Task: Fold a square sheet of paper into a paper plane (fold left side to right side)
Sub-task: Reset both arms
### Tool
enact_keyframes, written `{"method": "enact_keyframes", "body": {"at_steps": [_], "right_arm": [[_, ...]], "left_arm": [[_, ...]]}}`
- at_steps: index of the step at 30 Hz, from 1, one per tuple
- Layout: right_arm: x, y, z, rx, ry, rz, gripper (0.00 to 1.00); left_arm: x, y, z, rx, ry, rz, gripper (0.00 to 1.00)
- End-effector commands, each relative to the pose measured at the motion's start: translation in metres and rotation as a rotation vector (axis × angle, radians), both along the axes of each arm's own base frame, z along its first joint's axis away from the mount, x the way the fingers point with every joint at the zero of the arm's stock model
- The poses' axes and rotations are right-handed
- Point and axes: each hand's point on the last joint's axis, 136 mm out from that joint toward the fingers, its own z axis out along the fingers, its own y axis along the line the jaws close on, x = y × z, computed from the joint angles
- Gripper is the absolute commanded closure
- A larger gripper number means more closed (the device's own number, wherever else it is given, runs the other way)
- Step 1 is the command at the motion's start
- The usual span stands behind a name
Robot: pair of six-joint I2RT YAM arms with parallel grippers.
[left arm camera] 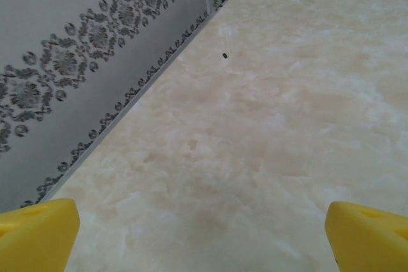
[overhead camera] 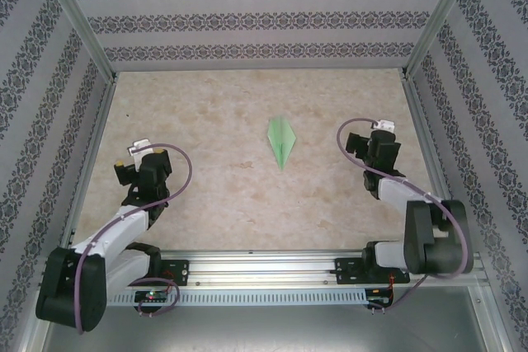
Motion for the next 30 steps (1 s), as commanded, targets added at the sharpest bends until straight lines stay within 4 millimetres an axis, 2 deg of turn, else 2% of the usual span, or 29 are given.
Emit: {"method": "enact_keyframes", "body": {"at_steps": [1,3,5,7,10,11,13,15,18,20,21,30], "right_arm": [[0.026,0.013,0.041,-0.063,-0.206,0.111,0.02],[0.026,0.017,0.026,-0.058,-0.207,0.130,0.02],[0.023,0.016,0.030,-0.063,-0.322,0.126,0.02],[0.013,0.017,0.023,-0.064,-0.292,0.130,0.02],[0.017,0.019,0.018,-0.056,-0.276,0.145,0.02],[0.024,0.018,0.024,-0.054,-0.268,0.139,0.02],[0.025,0.015,0.024,-0.047,-0.265,0.135,0.02],[0.025,0.015,0.024,-0.048,-0.262,0.132,0.02],[0.025,0.015,0.024,-0.046,-0.265,0.132,0.02],[0.025,0.015,0.024,-0.045,-0.259,0.132,0.02],[0.025,0.014,0.024,-0.046,-0.264,0.130,0.02],[0.024,0.014,0.024,-0.055,-0.260,0.126,0.02]], "left_arm": [[0.023,-0.011,0.021,-0.026,-0.152,-0.116,0.00],[0.030,-0.018,0.020,-0.041,-0.173,-0.172,0.00],[0.038,-0.024,0.019,-0.036,-0.173,-0.219,0.00],[0.045,-0.030,0.019,-0.034,-0.187,-0.264,0.00],[0.054,-0.039,0.020,-0.049,-0.218,-0.330,0.00],[0.058,-0.041,0.020,-0.049,-0.227,-0.343,0.00],[0.065,-0.045,0.017,-0.069,-0.225,-0.375,0.00],[0.072,-0.052,0.011,-0.080,-0.237,-0.420,0.00],[0.084,-0.056,-0.010,-0.080,-0.222,-0.435,0.00],[0.094,-0.061,-0.022,-0.100,-0.114,-0.462,0.00],[0.101,-0.063,-0.019,-0.093,-0.108,-0.469,0.00],[0.100,-0.068,-0.022,-0.093,-0.101,-0.496,0.00]]}}
